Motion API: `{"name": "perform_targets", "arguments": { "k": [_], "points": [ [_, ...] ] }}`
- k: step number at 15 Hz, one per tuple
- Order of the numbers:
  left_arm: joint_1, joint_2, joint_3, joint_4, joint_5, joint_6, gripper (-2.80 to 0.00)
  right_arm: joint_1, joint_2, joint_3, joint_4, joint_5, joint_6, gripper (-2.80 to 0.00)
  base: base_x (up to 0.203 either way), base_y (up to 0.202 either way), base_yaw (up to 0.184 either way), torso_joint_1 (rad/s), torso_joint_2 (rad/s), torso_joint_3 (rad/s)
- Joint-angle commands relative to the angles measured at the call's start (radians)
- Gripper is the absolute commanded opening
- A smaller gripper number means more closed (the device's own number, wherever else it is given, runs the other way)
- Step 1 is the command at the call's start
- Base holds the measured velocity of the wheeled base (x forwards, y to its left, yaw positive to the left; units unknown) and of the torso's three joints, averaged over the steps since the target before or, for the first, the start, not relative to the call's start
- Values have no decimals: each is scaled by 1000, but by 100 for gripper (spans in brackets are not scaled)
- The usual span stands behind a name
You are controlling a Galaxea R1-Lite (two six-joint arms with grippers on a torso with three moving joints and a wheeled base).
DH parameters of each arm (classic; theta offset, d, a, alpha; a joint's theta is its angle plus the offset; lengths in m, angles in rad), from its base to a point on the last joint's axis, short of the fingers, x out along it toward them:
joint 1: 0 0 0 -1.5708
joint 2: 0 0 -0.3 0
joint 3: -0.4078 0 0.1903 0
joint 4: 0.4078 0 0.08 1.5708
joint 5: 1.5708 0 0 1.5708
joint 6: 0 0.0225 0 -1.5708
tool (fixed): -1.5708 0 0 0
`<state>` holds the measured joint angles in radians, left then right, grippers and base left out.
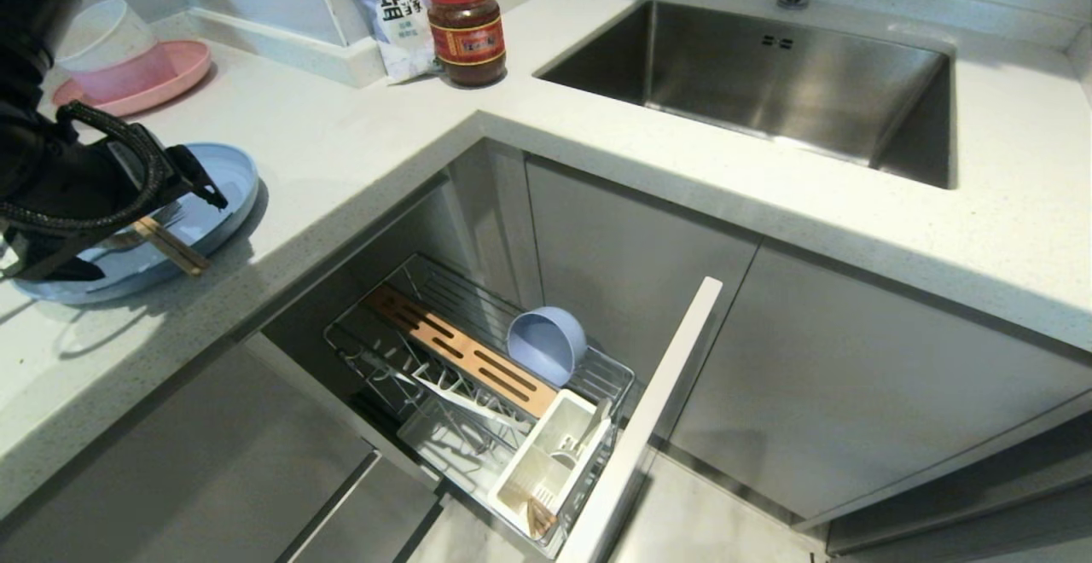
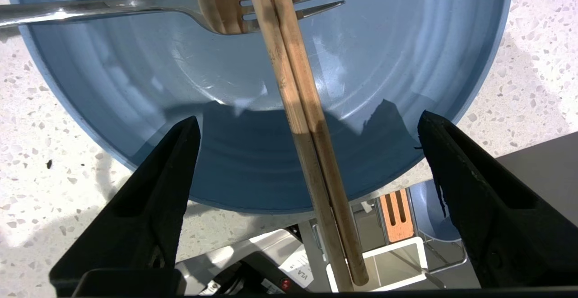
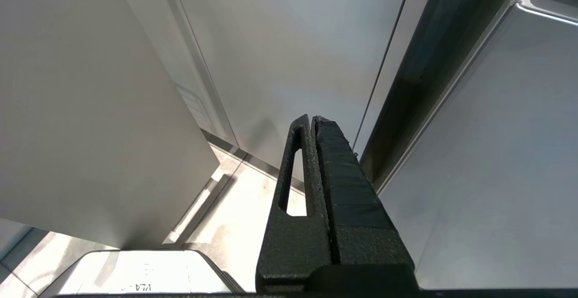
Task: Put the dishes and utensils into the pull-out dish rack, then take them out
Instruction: Pick up the chopsticks and place it in the cupboard
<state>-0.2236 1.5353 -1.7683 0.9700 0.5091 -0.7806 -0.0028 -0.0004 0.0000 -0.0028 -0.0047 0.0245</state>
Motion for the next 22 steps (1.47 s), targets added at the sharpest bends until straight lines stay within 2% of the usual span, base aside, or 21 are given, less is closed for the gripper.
{"name": "perform_targets", "arguments": {
  "k": [1, 7, 8, 22],
  "points": [
    [1, 5, 1, 3, 3, -5, 0, 1, -4, 2, 0, 0, 0, -280, 0, 0, 0, 0, 0, 0],
    [3, 9, 0, 3, 6, -5, 0, 0, -4, 2, 0, 0, 0, -280, 0, 0, 0, 0, 0, 0],
    [3, 9, 0, 3, 6, -5, -280, 0, -4, 2, 0, 0, 0, -280, 0, 0, 0, 0, 0, 0],
    [13, 1, -6, 1, 8, -5, -280, 1, -4, 2, 0, 0, 0, -280, 0, 0, 0, 0, 0, 0]
  ]
}}
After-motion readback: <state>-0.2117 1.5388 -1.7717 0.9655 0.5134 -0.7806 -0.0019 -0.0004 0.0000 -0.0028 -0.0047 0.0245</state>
